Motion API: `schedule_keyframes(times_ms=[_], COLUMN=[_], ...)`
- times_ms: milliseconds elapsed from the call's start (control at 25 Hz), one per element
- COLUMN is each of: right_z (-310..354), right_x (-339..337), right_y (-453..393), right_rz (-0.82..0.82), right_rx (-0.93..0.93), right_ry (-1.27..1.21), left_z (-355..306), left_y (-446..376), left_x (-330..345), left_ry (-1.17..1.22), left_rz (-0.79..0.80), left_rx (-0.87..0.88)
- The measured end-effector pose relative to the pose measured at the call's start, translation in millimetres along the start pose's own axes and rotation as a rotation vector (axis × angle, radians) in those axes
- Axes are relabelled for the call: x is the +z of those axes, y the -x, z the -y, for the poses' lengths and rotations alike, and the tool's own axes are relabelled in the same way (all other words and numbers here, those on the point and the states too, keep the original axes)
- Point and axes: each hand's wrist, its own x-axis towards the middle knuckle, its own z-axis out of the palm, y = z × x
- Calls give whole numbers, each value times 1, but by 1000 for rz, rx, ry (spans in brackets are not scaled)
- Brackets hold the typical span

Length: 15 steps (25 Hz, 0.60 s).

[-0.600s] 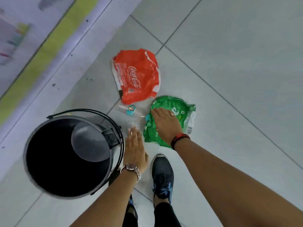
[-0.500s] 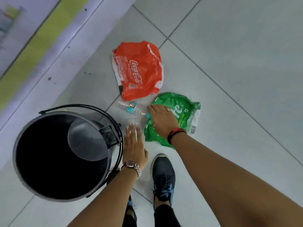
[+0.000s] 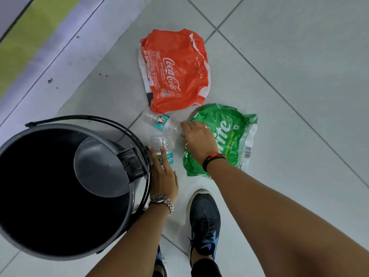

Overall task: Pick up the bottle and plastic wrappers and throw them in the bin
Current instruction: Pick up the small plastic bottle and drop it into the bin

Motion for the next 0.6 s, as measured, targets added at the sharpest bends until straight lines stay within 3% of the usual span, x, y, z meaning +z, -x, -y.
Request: schedule_keyframes(times_ms=[360, 600], right_z=[-11, 7], right_x=[-135, -232], right_y=[87, 130], right_rz=[-65, -126], right_rx=[252, 322], right_ry=[-157, -217], left_z=[-86, -103], left_y=[77, 122], left_x=[-85, -181], left_ry=[-54, -106], left_rz=[60, -47], left_rx=[198, 330])
